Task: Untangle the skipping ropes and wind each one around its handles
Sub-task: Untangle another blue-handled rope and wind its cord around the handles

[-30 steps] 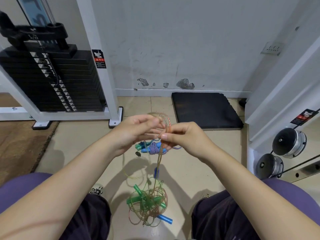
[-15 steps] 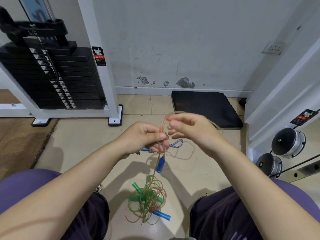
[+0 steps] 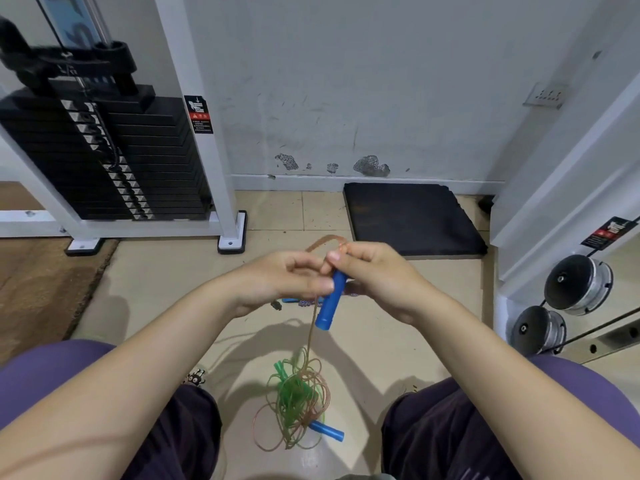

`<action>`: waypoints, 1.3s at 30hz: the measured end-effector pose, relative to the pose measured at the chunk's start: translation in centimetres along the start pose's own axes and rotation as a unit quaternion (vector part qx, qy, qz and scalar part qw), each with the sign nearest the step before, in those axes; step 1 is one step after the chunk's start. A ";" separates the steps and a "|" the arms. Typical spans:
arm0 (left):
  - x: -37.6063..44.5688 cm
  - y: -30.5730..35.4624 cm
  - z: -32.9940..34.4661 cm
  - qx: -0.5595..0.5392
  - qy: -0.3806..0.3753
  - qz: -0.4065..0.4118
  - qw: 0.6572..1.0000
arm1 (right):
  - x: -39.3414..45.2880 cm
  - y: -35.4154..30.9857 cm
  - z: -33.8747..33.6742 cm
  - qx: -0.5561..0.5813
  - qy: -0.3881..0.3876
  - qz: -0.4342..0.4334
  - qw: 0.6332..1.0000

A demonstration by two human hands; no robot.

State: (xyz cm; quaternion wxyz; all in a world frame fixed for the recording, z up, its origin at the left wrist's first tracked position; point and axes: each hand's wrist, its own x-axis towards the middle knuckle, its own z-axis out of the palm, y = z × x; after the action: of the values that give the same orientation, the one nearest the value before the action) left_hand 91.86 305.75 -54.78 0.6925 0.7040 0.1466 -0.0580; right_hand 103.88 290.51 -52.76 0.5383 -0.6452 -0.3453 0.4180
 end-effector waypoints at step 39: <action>0.6 -0.6 0.5 0.169 0.079 0.025 0.982 | -0.1 -0.8 -1.2 0.073 0.056 -0.053 0.994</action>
State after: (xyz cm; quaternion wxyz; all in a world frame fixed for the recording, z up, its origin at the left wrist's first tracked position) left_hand 92.29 305.33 -55.59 0.5512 0.8166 0.1712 -0.0082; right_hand 104.91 290.08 -51.88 0.6237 -0.6074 -0.3167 0.3764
